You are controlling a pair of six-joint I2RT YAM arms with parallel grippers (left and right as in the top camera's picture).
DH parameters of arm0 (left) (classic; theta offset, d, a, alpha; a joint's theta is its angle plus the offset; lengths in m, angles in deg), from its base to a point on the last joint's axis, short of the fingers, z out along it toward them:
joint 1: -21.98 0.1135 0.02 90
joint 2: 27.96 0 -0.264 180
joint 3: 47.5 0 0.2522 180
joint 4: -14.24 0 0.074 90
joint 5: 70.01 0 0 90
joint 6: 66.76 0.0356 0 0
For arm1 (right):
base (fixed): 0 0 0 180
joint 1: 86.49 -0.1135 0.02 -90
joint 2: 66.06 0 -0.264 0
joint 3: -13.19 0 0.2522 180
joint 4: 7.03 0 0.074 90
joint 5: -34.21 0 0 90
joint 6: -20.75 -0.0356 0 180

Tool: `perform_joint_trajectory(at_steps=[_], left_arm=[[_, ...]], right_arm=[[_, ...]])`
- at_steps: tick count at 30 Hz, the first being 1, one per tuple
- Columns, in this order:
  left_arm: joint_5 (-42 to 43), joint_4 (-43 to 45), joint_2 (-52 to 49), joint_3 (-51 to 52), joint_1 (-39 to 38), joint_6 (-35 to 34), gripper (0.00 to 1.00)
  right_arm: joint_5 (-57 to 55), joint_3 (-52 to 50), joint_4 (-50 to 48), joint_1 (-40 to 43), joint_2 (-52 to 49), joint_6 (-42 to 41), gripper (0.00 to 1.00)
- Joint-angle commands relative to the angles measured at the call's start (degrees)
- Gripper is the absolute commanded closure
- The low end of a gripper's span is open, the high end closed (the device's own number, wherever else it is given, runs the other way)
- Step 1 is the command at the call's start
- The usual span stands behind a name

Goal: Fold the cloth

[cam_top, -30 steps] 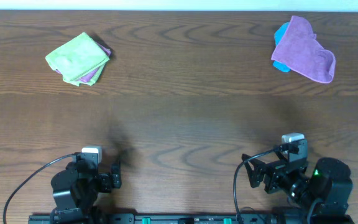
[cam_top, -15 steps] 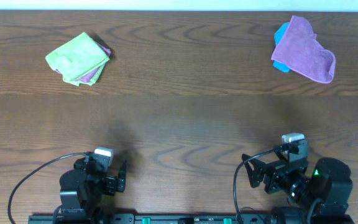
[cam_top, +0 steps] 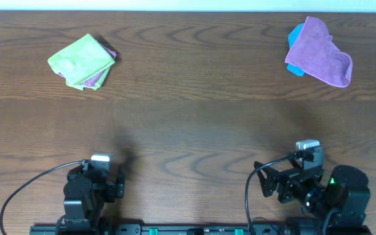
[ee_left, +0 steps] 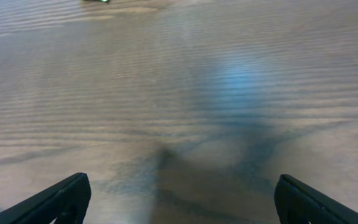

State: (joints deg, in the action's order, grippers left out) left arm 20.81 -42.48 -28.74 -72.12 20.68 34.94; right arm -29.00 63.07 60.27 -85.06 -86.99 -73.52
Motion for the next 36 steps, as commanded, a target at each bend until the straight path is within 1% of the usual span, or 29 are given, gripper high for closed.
perform_joint_trajectory(at_steps=[1,9,31,34,36], left_arm=[[-3.5,-0.5,0.6,1.3,-0.2,-3.4,0.05],[-4.4,-0.5,0.6,1.3,-0.2,-8.7,0.05],[-3.8,-0.4,0.6,1.3,-0.2,-8.7,0.05],[-3.8,-0.4,0.6,1.3,-0.2,-8.7,0.05],[-3.8,-0.4,0.6,1.3,-0.2,-8.7,0.05]], right_arm=[[0.2,-0.1,0.1,0.5,0.2,-0.4,0.01],[0.2,-0.1,0.1,0.5,0.2,-0.4,0.01],[0.2,-0.1,0.1,0.5,0.2,-0.4,0.01],[-3.5,-0.1,0.0,0.5,0.2,0.5,0.01],[-3.4,-0.1,0.4,0.5,0.4,0.5,0.01]])
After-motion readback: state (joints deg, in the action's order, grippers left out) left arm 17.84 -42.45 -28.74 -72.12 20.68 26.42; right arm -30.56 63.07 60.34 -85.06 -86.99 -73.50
